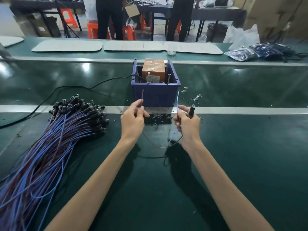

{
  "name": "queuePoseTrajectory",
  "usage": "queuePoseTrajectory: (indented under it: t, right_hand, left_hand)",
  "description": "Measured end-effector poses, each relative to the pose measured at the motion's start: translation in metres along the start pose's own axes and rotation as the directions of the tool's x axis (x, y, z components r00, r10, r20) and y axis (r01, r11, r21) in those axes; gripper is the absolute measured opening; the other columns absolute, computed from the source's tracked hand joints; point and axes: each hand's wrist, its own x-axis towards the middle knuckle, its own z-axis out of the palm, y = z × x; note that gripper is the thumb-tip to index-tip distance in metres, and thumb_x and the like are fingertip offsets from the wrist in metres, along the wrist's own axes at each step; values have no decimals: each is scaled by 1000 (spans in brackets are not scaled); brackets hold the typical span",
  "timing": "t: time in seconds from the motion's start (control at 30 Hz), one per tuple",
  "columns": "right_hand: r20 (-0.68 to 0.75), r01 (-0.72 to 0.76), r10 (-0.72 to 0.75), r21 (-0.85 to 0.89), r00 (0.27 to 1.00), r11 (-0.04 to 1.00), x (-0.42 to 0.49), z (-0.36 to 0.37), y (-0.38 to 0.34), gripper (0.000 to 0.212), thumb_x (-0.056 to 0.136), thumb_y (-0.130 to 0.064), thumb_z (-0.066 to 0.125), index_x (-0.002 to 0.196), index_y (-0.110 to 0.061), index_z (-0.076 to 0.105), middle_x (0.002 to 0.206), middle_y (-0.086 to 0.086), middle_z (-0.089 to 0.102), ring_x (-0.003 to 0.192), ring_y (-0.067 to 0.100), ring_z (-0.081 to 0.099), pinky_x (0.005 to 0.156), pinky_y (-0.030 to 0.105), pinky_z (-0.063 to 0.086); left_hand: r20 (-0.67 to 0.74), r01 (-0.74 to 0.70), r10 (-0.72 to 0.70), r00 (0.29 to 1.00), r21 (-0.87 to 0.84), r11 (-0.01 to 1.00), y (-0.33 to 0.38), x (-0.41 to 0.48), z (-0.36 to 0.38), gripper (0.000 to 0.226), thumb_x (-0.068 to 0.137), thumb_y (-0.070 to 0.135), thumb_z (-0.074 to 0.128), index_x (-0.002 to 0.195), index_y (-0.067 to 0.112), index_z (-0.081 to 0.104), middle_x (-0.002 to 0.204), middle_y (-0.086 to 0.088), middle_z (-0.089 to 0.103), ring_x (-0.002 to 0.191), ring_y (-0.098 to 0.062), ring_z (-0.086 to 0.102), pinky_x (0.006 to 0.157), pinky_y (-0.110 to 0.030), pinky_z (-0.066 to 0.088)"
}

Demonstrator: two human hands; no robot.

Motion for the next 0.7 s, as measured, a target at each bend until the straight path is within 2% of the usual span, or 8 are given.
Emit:
queuePoseTrajectory:
  t: [0.13, 0.23, 0.3, 0.37, 0.43, 0.5, 0.57, 0.7]
  right_hand:
    - [-51, 41, -37, 75, 998, 996, 12, 2, -14, 25, 93, -2, 47, 101, -21, 63, 54, -6, 54, 41, 4, 40, 42, 12, 33]
    - [-68, 10, -2, 114, 998, 993, 25, 9, -26, 25, 93, -5, 49, 98, -22, 66, 57, -7, 55, 41, 3, 40, 40, 13, 32]
    - [-62, -15, 24, 134, 998, 991, 33, 14, -31, 22, 92, -7, 51, 95, -22, 67, 57, -9, 56, 41, 1, 41, 38, 14, 30]
    - [-40, -46, 53, 152, 998, 987, 40, 18, -33, 21, 92, -8, 51, 96, -21, 67, 59, -9, 58, 41, 0, 42, 38, 14, 28]
    - [-12, -75, 78, 151, 997, 986, 45, 22, -31, 21, 93, -8, 50, 100, -19, 66, 64, -7, 58, 41, 0, 43, 38, 14, 27]
    - [6, -92, 92, 131, 996, 987, 48, 23, -27, 23, 94, -8, 49, 103, -19, 67, 65, -7, 55, 40, 0, 41, 38, 13, 27]
    - [25, -93, 91, 104, 996, 990, 49, 23, -22, 26, 94, -7, 48, 104, -20, 67, 65, -8, 51, 40, 0, 40, 39, 13, 27]
    - [50, -70, 66, 70, 997, 995, 51, 18, -20, 27, 95, -7, 46, 98, -23, 67, 66, -8, 48, 42, 0, 40, 41, 13, 27]
  left_hand:
    - [-135, 29, -47, 990, -130, 991, 11, 20, -2, 6, 98, 15, 54, 97, 21, 55, 73, 6, 73, 38, -9, 52, 45, -21, 46]
    - [-204, 85, -125, 971, -198, 977, 15, 37, 5, 5, 95, 14, 59, 93, 16, 64, 79, 1, 74, 38, -5, 52, 47, -20, 46]
    - [-243, 116, -175, 954, -237, 964, 16, 47, 11, 10, 95, 15, 58, 98, 13, 67, 84, -1, 75, 41, 0, 52, 54, -20, 47]
    - [-240, 136, -200, 950, -257, 957, 14, 53, 16, 22, 97, 9, 49, 110, 10, 66, 92, 2, 74, 46, 3, 54, 62, -20, 49]
    - [-194, 130, -181, 964, -249, 960, 13, 56, 19, 34, 97, 0, 41, 125, 9, 58, 97, 6, 70, 52, 5, 59, 60, -13, 48]
    - [-152, 107, -142, 978, -213, 971, 11, 55, 20, 38, 99, 1, 40, 135, 11, 49, 97, 9, 68, 55, 2, 63, 52, -11, 46]
    - [-136, 97, -124, 983, -194, 976, 9, 55, 19, 38, 101, 6, 42, 138, 13, 45, 93, 10, 70, 53, -4, 65, 49, -13, 44]
    - [-110, 119, -143, 984, -200, 973, 4, 54, 14, 31, 100, 9, 47, 129, 14, 57, 84, 6, 73, 49, -10, 66, 47, -13, 45]
